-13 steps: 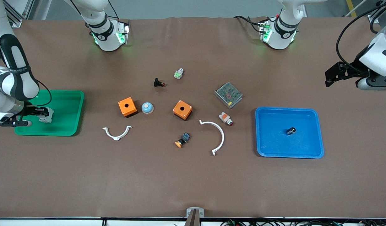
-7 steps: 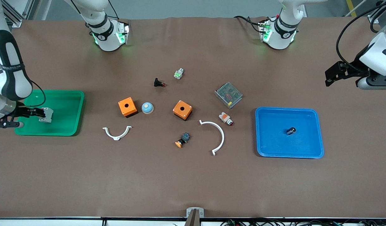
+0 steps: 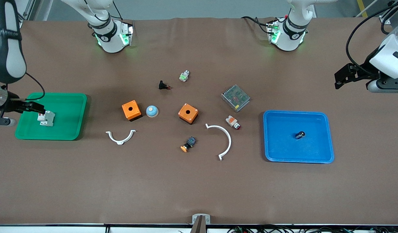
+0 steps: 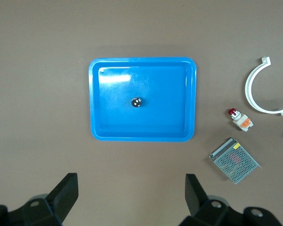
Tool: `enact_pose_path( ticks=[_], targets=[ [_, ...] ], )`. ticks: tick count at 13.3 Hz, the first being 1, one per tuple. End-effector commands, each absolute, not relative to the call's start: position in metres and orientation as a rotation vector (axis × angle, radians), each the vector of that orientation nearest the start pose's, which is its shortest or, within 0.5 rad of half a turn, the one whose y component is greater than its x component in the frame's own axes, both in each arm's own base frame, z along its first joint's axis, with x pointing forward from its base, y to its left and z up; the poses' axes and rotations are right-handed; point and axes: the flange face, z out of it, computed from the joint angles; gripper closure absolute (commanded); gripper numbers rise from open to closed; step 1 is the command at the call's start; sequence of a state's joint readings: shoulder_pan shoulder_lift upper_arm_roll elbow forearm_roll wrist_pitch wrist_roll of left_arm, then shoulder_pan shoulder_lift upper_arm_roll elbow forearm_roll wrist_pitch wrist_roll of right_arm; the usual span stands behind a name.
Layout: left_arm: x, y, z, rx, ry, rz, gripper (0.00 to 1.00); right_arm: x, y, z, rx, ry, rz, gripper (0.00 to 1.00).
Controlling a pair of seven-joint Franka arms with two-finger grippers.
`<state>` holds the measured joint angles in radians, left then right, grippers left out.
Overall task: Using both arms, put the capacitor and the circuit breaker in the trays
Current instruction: 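Open the right gripper over the breaker while the left gripper withdraws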
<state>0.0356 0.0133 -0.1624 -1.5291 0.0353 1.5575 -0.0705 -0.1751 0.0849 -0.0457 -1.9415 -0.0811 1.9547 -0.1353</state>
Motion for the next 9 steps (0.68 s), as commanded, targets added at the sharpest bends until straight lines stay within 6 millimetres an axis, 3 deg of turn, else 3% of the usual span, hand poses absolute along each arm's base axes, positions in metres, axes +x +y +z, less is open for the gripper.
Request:
enact_pose_path(
  ticks=[1,6,9],
  targets=[
    [0.547,-0.068,0.639,-3.123,0.114,-0.019,0.00,0.540,-0.095,0.469,-3.194,0.107,0.100,0.02],
    [0.544,-0.086,0.643,-3.122,0.157,-0.034,0.00,0.535,-0.058,0.534,-3.150,0.064,0.062,0.01],
    [0.543,-0.091,0.643,-3.121,0.150,-0.034,0.00,0.535,-0.037,0.561,-3.145,0.173,0.094,0.01]
  ],
)
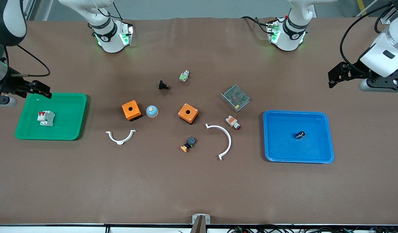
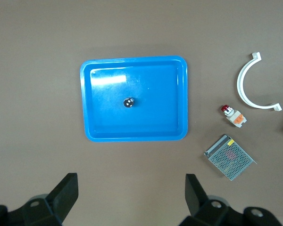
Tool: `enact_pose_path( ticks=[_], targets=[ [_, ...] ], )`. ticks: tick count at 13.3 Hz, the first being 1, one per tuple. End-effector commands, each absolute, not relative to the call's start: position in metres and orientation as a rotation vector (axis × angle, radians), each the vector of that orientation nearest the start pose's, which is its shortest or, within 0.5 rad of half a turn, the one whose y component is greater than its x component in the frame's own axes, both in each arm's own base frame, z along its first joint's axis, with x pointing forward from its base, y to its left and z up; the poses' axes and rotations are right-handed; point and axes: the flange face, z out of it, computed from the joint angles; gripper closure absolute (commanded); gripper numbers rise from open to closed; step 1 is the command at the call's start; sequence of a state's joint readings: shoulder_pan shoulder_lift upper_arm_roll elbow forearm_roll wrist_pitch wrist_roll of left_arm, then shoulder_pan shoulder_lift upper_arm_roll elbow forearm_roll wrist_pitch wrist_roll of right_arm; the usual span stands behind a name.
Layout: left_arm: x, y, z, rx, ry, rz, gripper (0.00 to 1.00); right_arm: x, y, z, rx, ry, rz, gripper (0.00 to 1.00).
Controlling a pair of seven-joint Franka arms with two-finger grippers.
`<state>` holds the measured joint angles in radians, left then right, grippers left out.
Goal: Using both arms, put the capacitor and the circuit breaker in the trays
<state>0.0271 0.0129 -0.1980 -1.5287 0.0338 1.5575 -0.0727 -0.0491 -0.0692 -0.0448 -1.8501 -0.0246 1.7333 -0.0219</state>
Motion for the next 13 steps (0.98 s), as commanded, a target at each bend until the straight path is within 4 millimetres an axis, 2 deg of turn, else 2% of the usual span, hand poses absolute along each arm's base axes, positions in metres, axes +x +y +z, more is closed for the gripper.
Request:
enact_pose_path(
  ticks=[1,5,7,10,13],
  targets=[
    [0.543,-0.090,0.643,-3.121,0.150,-0.034,0.00,0.537,-0.034,0.569,-3.146,0.169,0.080,0.01],
    [0.542,-0.087,0.645,-3.121,0.148,-0.029,0.00,0.542,-0.040,0.590,-3.144,0.177,0.003,0.00],
    [0.542,-0.087,0.648,-3.122,0.147,-0.034,0.00,0.556,-0.043,0.598,-3.148,0.182,-0.041,0.00],
    [0.544,-0.083,0.651,-3.124,0.135,-0.041,0.00,0.589,-0.046,0.607,-3.153,0.187,-0.101,0.00],
    [0.543,-0.080,0.650,-3.124,0.130,-0.022,0.00,0.591,-0.047,0.612,-3.156,0.187,-0.121,0.00]
  ],
)
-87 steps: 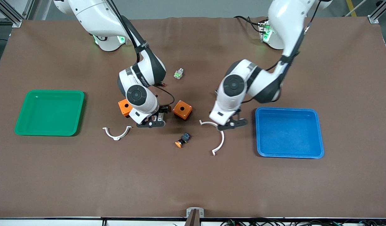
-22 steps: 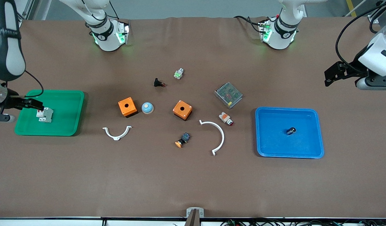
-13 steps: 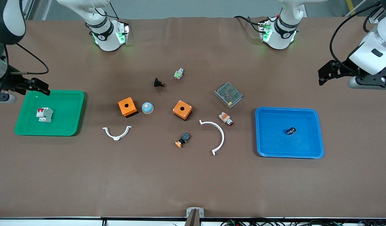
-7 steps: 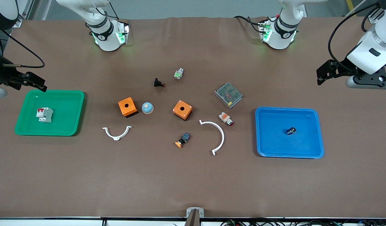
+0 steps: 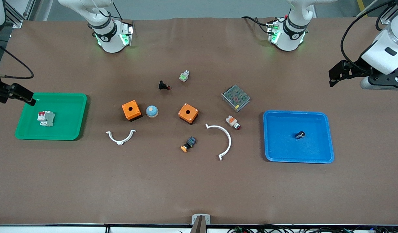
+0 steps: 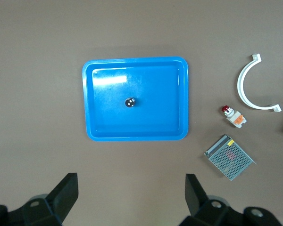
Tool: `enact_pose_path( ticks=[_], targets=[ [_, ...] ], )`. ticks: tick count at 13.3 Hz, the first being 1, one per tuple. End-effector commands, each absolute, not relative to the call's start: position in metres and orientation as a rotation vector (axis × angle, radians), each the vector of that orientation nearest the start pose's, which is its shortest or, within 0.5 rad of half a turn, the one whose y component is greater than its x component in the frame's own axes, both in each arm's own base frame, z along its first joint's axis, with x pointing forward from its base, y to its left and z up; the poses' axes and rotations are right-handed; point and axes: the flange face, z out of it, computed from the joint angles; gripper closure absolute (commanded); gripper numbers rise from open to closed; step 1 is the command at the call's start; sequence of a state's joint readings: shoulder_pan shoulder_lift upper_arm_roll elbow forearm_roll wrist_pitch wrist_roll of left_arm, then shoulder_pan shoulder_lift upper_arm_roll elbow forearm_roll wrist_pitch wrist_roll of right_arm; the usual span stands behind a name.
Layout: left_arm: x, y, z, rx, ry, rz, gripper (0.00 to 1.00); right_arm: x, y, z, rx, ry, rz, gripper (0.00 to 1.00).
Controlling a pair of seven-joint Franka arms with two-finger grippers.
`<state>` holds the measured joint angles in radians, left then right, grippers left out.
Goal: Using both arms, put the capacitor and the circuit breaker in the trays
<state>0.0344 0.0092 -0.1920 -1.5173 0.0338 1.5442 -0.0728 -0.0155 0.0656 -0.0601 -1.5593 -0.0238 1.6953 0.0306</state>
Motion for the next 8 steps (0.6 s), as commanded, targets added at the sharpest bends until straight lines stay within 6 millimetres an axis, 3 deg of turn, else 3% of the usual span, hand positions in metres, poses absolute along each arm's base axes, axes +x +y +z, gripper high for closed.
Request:
enact_pose_path(
  ticks=[1,3,8],
  targets=[
    [0.5427,-0.0800,0.6502,-3.126,0.131,-0.019,0.00,0.5911,-0.0471,0.6132,-3.156,0.187,-0.126,0.00],
    [0.5427,-0.0798,0.6502,-3.140,0.123,-0.017,0.00,0.5912,-0.0505,0.6213,-3.153,0.196,-0.152,0.00],
    [0.5420,-0.0805,0.6509,-3.138,0.123,-0.017,0.00,0.5905,-0.0547,0.6203,-3.151,0.202,-0.145,0.00]
  ],
)
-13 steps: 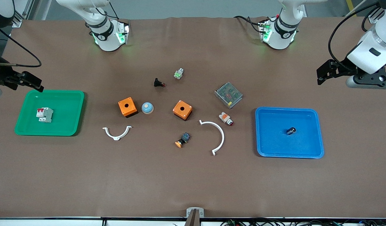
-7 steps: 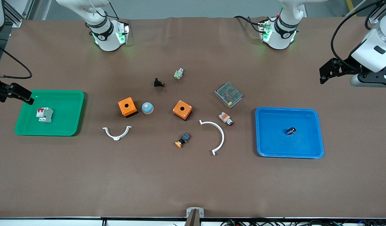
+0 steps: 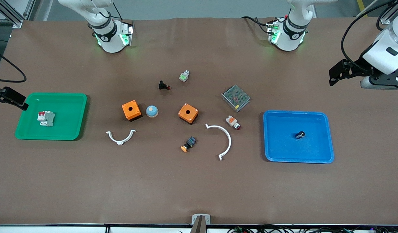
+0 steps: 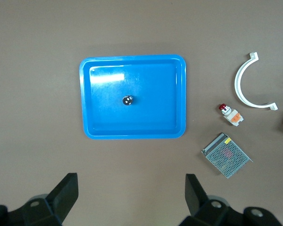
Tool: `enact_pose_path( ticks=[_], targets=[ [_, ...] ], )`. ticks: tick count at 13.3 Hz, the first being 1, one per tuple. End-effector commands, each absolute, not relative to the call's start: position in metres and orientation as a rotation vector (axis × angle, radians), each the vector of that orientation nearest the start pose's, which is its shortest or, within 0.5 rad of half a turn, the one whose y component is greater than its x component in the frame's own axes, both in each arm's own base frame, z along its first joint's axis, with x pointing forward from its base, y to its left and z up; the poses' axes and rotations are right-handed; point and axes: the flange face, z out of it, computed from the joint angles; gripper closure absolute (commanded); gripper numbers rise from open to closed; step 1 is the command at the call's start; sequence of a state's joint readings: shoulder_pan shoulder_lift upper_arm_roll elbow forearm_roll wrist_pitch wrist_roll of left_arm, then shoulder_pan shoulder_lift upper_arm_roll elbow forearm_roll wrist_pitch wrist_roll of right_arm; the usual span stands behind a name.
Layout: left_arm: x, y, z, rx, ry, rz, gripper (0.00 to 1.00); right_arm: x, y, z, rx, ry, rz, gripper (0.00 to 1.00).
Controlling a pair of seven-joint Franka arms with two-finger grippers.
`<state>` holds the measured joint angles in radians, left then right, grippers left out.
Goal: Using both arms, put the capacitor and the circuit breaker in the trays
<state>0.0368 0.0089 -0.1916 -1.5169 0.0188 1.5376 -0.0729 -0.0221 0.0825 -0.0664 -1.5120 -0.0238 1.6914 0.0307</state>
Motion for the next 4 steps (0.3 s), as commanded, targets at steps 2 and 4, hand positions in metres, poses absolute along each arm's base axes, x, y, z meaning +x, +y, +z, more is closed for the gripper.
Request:
enact_pose_path(
  ticks=[2,4],
  targets=[
    [0.5421,-0.0796,0.6497,-3.138,0.118,-0.008,0.00,0.5903,-0.0547,0.6201,-3.154,0.168,-0.142,0.00],
    [0.5410,-0.0804,0.6501,-3.137,0.123,-0.003,0.00,0.5903,-0.0549,0.6201,-3.158,0.139,-0.142,0.00]
  ],
)
